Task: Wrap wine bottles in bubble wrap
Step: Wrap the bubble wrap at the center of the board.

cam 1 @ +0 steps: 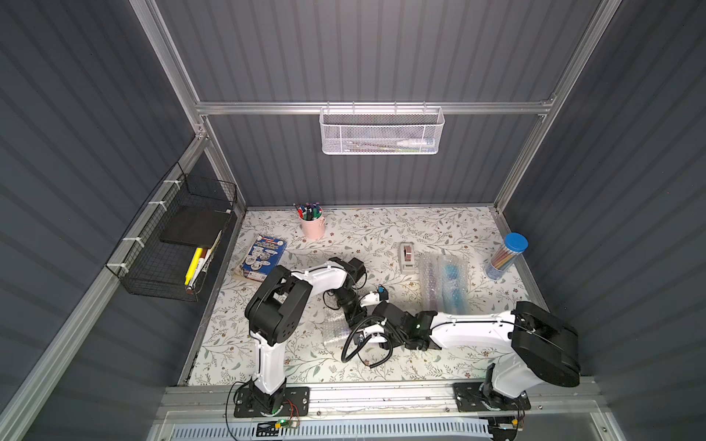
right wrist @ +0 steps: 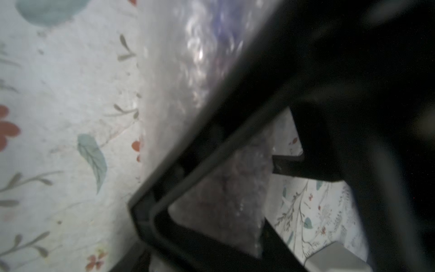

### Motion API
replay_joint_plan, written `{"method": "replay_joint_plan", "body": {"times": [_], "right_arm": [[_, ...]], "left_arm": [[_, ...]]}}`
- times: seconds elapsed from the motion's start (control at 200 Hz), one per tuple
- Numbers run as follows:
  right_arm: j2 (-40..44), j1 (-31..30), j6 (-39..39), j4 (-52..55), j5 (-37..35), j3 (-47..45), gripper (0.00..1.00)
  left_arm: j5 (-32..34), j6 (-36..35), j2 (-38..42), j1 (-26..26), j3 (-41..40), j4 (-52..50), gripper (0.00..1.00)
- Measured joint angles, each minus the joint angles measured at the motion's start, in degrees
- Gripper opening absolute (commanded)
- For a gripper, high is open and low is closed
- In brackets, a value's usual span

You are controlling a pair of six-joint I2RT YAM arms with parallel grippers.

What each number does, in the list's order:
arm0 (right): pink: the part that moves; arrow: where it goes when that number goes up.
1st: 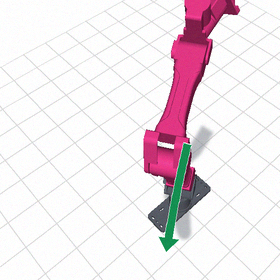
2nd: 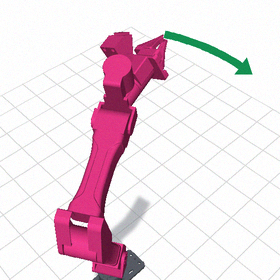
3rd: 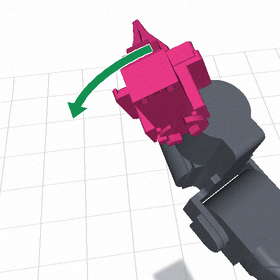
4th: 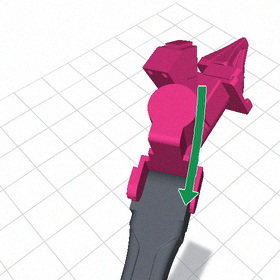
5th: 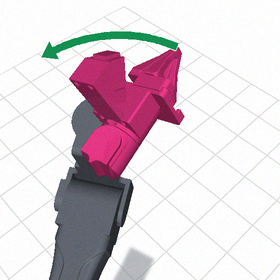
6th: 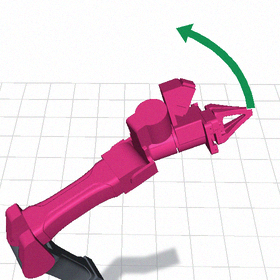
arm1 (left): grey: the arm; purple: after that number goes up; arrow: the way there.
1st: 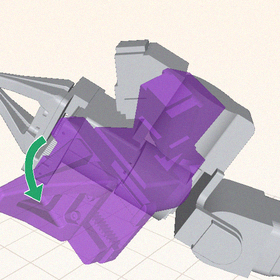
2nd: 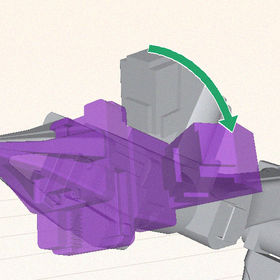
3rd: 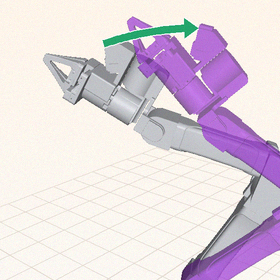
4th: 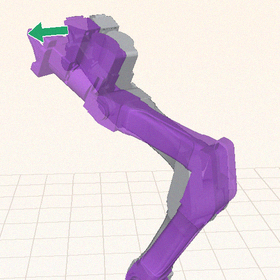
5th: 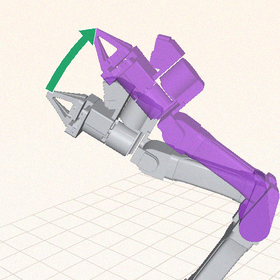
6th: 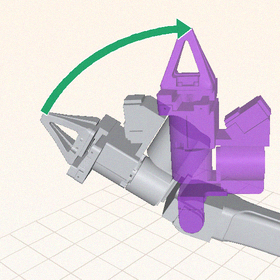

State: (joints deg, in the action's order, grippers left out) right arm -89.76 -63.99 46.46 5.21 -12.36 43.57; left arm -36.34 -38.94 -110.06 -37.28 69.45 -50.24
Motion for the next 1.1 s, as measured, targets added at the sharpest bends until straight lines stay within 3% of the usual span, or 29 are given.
{"method": "replay_joint_plan", "body": {"times": [0.07, 0.225, 0.535, 0.8, 0.921, 1.101], "right_arm": [[0.0, 0.0, -0.6, 0.1, 0.0, 0.0, 0.49], [0.1, 2.1, -3.3, 1.0, 4.2, 0.6, 0.5], [-6.1, 12.0, -11.9, 12.3, 28.1, 10.6, 0.53], [-13.5, 16.1, -16.1, 16.4, 45.4, 16.2, 0.56], [-15.8, 17.8, -17.2, 18.3, 50.4, 17.7, 0.63], [-18.3, 18.9, -18.5, 21.2, 53.2, 19.4, 0.72]], "left_arm": [[2.8, 0.6, 2.0, 0.3, -0.6, 1.8, 0.99], [9.9, 3.2, 8.2, 1.0, -1.5, 4.9, 0.99], [28.0, 8.7, 25.8, 8.1, -4.1, 12.5, 1.0], [39.8, 13.4, 31.8, 11.6, -4.4, 17.3, 0.99], [42.6, 15.3, 34.0, 11.9, -5.7, 20.0, 0.99], [41.2, 17.7, 36.1, 11.9, -6.7, 22.7, 1.0]]}}
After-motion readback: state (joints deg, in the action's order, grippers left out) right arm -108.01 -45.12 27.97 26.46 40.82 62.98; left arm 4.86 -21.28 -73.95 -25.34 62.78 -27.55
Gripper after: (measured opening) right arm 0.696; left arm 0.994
